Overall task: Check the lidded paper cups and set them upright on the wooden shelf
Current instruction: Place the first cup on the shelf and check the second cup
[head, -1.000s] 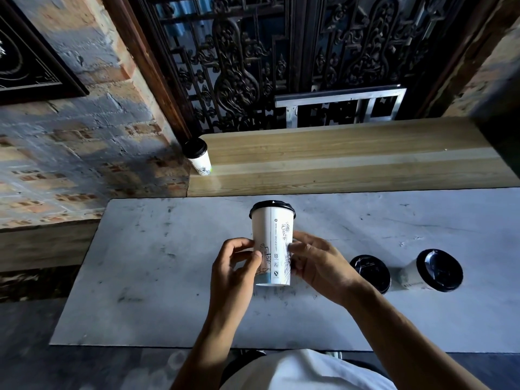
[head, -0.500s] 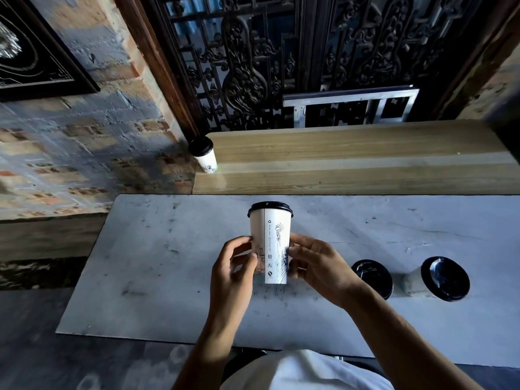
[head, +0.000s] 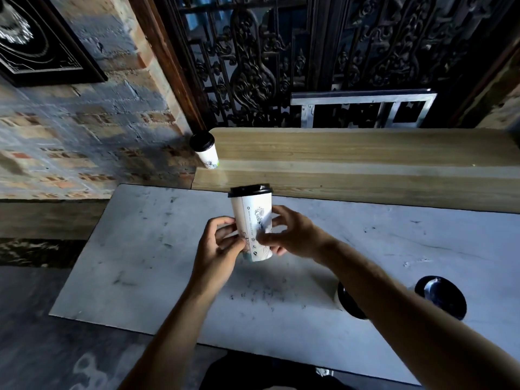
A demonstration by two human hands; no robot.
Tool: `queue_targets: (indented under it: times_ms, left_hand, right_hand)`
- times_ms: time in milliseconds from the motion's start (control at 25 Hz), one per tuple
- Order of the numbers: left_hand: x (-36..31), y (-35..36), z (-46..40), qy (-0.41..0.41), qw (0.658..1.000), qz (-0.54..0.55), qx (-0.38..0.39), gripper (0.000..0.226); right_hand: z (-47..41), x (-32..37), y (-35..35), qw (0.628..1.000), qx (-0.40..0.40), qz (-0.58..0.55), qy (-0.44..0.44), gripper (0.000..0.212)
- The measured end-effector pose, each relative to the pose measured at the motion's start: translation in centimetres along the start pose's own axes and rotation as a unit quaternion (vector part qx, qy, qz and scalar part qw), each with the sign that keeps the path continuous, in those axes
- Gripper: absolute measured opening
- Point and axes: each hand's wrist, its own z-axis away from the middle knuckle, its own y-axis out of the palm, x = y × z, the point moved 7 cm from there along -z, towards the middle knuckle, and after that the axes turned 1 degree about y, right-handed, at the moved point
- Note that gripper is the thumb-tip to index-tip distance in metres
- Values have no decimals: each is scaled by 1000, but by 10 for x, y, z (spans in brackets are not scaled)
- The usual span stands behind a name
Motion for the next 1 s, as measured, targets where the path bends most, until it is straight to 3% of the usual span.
queue_targets:
  times_ms: [200,440,640,1000]
  left_hand:
    - [-1,12,-87,-25,998,-4,49,49]
    - [35,21,-222,-14,992,-43,116,61]
    - [77,32,-331,51,987,-81,130,67]
    - [121,59,-435,95,985,-58,130,62]
  right_hand:
    - [-76,8,-26,998,-33,57,-13,48]
    - [-202,-10,-42,990,-93,102,8,68]
    - [-303,-40,-52,982,-147,122,-5,92]
    - [-383,-54,-74,952,-220,195,-85,78]
